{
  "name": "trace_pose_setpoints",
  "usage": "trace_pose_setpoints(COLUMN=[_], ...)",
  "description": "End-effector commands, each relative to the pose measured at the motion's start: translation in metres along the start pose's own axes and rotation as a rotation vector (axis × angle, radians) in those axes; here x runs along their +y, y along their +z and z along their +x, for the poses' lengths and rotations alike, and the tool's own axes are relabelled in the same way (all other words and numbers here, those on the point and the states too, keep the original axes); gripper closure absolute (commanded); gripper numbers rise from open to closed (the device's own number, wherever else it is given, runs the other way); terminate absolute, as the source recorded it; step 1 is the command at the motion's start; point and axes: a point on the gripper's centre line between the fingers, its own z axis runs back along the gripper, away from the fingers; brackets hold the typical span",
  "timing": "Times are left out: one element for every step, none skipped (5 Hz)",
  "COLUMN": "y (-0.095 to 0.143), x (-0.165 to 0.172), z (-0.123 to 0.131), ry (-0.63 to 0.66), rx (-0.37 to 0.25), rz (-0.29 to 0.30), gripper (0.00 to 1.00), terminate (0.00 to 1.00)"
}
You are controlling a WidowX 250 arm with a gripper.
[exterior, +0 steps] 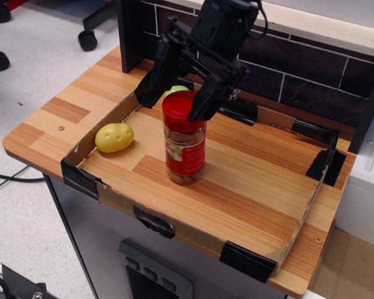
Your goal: Upright basil bottle
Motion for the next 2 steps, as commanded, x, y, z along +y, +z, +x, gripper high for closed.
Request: trace_pose_setpoints(y=[0.076,0.089], x=[0.01,0.01], z=[0.007,0.012], ry=[-0.004,0.03], rx=[-0.342,-0.436], rz=[-0.103,-0.088], gripper=[0.0,0.0], terminate=[0.0,0.0])
